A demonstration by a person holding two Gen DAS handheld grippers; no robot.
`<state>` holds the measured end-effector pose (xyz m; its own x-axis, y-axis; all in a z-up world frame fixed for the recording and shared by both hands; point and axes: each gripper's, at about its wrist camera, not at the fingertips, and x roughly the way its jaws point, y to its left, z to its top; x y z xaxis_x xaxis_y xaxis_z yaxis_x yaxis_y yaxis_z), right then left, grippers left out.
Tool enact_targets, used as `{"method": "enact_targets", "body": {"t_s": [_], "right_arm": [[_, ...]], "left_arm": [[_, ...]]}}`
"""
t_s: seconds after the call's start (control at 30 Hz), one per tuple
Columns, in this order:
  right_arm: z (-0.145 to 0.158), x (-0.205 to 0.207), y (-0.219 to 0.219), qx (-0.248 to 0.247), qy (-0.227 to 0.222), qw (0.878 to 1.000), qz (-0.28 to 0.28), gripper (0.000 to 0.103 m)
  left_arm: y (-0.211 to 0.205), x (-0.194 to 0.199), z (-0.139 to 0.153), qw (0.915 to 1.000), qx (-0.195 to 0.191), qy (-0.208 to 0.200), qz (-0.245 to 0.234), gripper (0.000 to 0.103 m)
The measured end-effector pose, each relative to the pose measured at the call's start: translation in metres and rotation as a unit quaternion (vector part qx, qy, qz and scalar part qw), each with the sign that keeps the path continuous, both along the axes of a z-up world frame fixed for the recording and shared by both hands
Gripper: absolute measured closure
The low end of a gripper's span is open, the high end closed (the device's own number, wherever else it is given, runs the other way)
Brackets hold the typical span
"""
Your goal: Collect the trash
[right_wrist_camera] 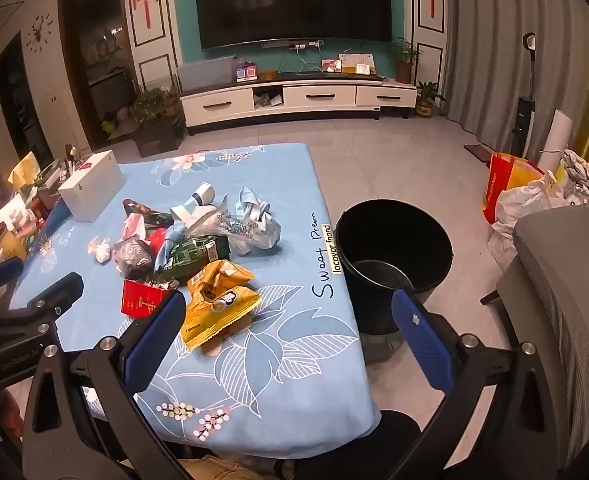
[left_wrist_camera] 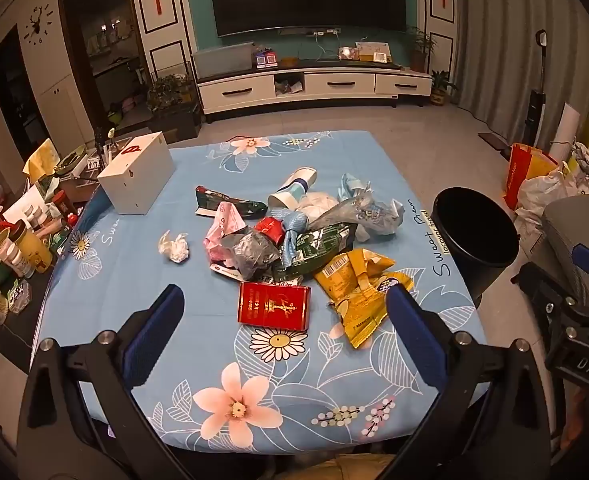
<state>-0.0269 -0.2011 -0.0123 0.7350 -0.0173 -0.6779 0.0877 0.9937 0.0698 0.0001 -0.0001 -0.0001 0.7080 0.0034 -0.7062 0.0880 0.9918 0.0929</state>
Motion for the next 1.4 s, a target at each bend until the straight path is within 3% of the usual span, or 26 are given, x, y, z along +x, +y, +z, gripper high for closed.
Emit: {"method": "enact_targets", "body": {"t_s": [1.4], "right_arm": [[0.0069, -0.004, -0.0031, 0.001, -0.009, 1.0, -0.004, 0.002]], "left_arm": [[0.003, -0.0007, 0.001, 1.0, 0.001, -0.003, 0.001, 0.002]]}}
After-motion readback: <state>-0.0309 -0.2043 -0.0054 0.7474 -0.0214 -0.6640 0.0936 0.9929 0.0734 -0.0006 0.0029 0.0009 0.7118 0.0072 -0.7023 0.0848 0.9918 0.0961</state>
